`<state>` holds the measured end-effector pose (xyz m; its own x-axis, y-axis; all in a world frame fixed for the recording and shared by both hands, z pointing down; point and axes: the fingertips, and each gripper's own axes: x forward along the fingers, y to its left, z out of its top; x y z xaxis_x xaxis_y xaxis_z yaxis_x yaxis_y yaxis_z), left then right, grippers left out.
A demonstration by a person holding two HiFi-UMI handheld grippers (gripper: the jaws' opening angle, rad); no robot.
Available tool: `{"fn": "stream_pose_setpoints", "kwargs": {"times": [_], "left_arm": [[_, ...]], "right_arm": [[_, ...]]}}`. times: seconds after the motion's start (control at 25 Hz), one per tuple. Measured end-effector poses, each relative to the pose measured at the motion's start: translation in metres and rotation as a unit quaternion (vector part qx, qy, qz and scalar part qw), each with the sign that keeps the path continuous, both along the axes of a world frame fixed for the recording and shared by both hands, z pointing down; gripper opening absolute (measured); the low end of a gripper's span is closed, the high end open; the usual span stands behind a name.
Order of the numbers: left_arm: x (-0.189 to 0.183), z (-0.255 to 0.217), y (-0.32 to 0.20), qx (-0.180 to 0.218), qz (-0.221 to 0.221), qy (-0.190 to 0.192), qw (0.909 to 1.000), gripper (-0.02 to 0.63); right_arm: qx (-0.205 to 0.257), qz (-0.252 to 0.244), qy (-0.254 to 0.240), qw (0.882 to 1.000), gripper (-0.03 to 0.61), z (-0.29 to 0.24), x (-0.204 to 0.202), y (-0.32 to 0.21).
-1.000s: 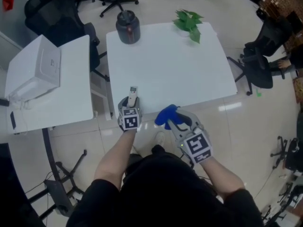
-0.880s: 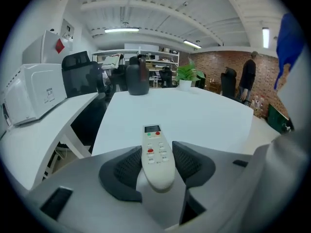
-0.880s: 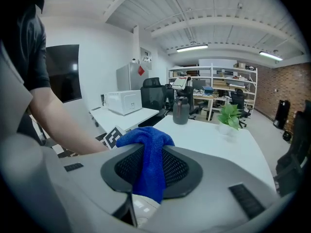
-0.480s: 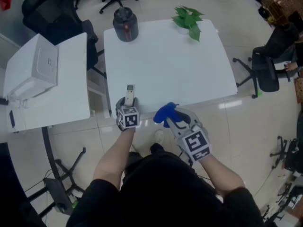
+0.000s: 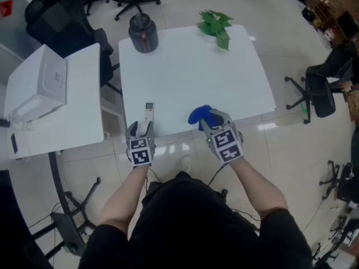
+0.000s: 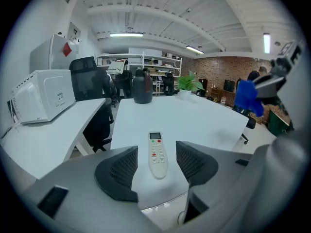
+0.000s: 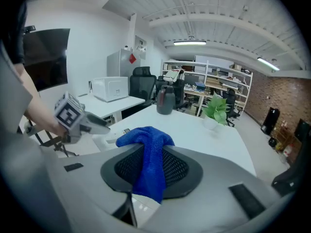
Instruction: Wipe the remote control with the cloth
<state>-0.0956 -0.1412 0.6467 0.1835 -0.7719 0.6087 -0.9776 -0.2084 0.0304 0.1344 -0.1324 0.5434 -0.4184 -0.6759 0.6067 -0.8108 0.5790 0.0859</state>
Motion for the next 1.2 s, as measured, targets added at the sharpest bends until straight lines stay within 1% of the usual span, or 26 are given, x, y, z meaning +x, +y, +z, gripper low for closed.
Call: {"fn": "stream_pose_setpoints", "kwargs": {"times": [0.16, 0.28, 0.36, 0.52, 0.64, 0.76, 0.92, 1.04, 1.2], "left_arm": [[0.010, -0.030, 0.015, 0.016, 0.014, 0.026, 0.9994, 0.250], [0.013, -0.050, 0.024, 0.026, 0.024, 0.031, 0.9989, 0.251], [0.011, -0.059, 0.029, 0.031, 0.023, 0.030, 0.9988, 0.250], [0.007, -0.065, 0.035, 0.035, 0.014, 0.027, 0.9989, 0.250], [0.004, -0.064, 0.037, 0.032, 0.007, 0.022, 0.9992, 0.250], [0.003, -0.065, 0.038, 0.034, 0.002, 0.020, 0.9992, 0.251], [0.006, -0.076, 0.038, 0.048, 0.002, 0.022, 0.9986, 0.252], [0.009, -0.090, 0.041, 0.064, 0.017, 0.024, 0.9975, 0.252], [0.013, -0.116, 0.050, 0.093, 0.059, 0.029, 0.9935, 0.250]], "right_arm": [[-0.019, 0.009, 0.041, 0.999, 0.106, 0.051, 0.014, -0.035], [-0.036, 0.007, 0.071, 0.997, 0.107, 0.089, 0.015, -0.057], [-0.048, 0.003, 0.090, 0.995, 0.109, 0.109, 0.014, -0.066], [-0.064, -0.009, 0.113, 0.992, 0.114, 0.123, 0.008, -0.074], [-0.066, -0.012, 0.120, 0.991, 0.136, 0.126, 0.005, -0.075], [-0.080, -0.020, 0.113, 0.990, 0.182, 0.139, 0.005, -0.070], [-0.065, -0.008, 0.089, 0.994, 0.213, 0.121, 0.010, -0.066], [-0.036, 0.001, 0.054, 0.998, 0.213, 0.085, 0.005, -0.051], [-0.003, -0.007, 0.000, 1.000, 0.213, 0.024, -0.024, -0.008]]}}
